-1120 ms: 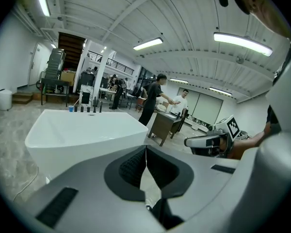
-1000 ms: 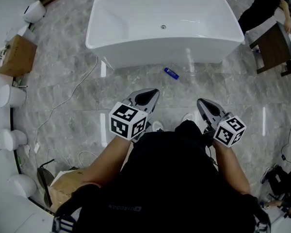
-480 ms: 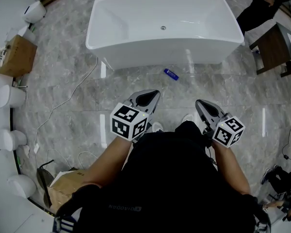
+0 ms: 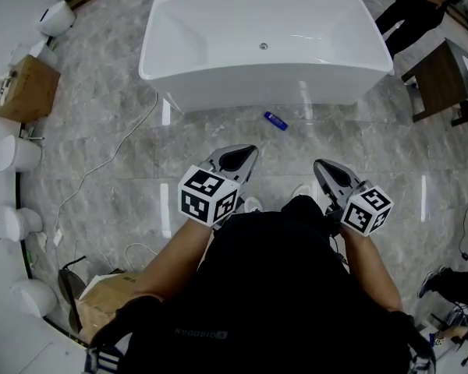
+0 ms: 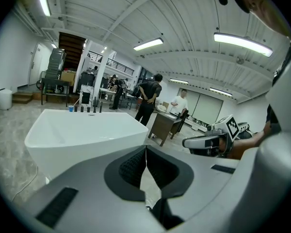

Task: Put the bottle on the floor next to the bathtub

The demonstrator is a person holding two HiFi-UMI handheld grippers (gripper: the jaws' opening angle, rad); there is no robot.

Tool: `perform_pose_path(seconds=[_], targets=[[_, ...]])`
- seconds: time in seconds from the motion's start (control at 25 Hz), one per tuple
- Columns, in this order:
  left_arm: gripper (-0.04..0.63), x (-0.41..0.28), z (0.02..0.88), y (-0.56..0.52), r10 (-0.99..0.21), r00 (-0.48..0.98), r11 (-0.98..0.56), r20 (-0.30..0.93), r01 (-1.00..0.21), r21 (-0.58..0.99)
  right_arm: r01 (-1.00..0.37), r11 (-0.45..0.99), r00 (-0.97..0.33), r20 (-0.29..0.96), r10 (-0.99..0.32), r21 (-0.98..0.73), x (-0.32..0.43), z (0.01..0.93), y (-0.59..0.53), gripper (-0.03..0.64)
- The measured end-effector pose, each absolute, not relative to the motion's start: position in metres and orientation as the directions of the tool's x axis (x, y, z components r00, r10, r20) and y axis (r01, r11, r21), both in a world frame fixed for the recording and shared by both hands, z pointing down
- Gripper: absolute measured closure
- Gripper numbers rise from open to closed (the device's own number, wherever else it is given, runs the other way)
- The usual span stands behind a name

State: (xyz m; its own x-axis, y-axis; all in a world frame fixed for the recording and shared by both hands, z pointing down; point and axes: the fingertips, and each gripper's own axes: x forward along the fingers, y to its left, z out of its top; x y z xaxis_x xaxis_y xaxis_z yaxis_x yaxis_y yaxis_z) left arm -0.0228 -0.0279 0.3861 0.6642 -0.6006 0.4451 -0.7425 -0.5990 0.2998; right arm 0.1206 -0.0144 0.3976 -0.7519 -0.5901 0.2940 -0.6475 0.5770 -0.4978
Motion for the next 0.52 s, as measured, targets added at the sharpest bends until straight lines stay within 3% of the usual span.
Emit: perform_pose_path(seconds=[0.52], targets=[[0.578, -0.0251, 0.3857, -0.0274, -0.606, 0.661, -0.597, 0.443, -0.746, 0.296, -0.642, 0.596, -0.760, 0.300, -0.576, -0.482, 0.1169, 0.3936, -0.0175, 0.581]])
